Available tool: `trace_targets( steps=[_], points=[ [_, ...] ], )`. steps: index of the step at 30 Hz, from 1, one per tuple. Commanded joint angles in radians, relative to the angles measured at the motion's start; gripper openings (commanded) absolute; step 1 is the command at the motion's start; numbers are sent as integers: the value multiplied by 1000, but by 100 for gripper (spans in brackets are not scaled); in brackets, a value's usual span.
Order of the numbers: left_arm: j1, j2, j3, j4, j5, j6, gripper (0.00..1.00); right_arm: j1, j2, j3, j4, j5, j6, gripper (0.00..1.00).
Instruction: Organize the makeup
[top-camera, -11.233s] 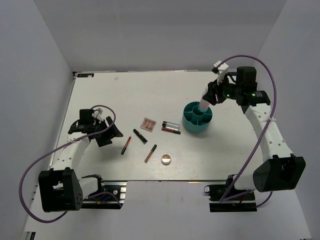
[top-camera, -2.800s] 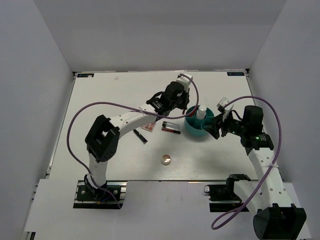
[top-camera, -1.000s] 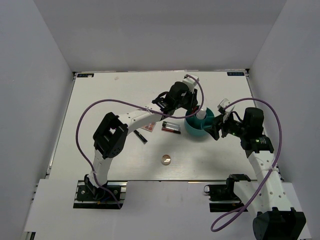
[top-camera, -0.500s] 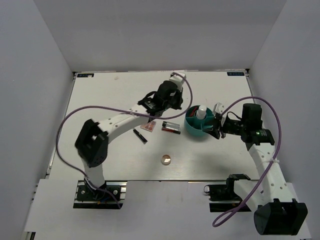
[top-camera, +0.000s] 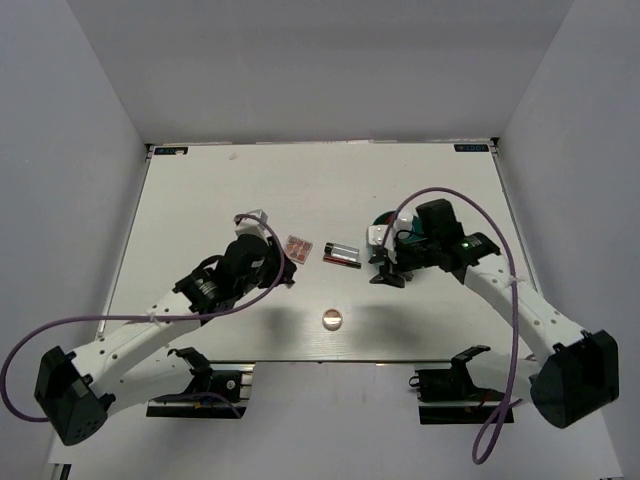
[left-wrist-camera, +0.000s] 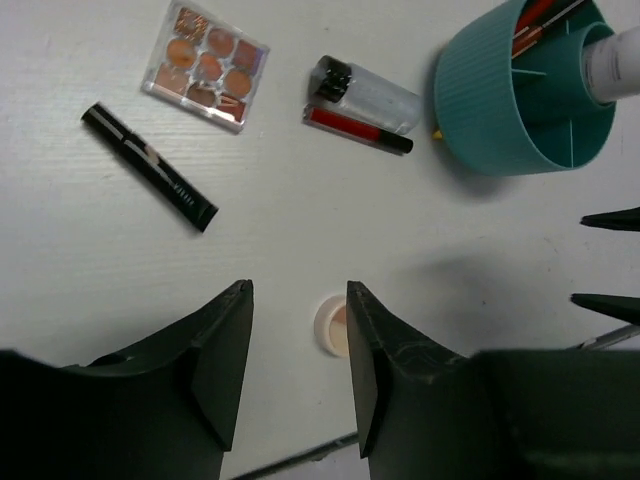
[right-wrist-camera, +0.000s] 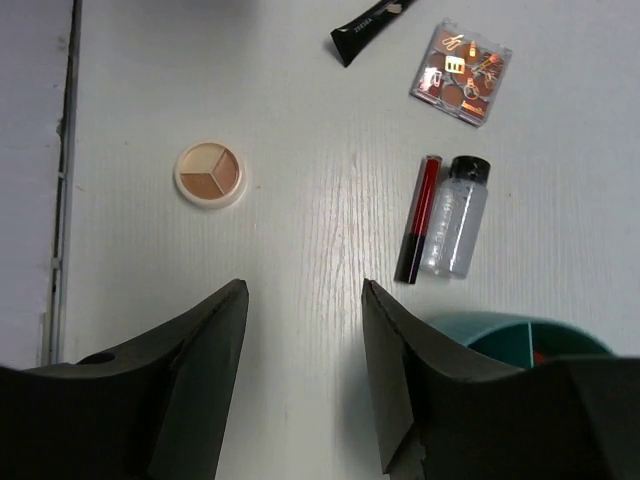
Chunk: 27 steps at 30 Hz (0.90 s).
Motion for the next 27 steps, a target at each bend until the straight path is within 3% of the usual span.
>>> trace_targets(
  steps=[1, 5, 10, 17, 21, 27],
  points=[
    [-2, -100, -46, -69, -65, -159, 53, 88, 68, 49, 113, 160, 87, 56],
    [-2, -131, -48, -144, -98, -197, 57, 189, 185, 98, 153, 274, 134, 62],
    [-2, -131, -39, -250, -134, -262, 58, 234, 279, 180, 204, 353, 263, 61],
    [-2, -112, -60, -246, -123, -314, 58, 258, 433, 295, 241, 522, 386, 43],
    [-2, -98, -40, -260, -129, -309, 58, 255, 536, 446, 134, 464, 383, 28],
    [-2, -119, -45, -287, -148, -315, 58, 272, 610, 475, 78, 427, 351, 32]
  ],
)
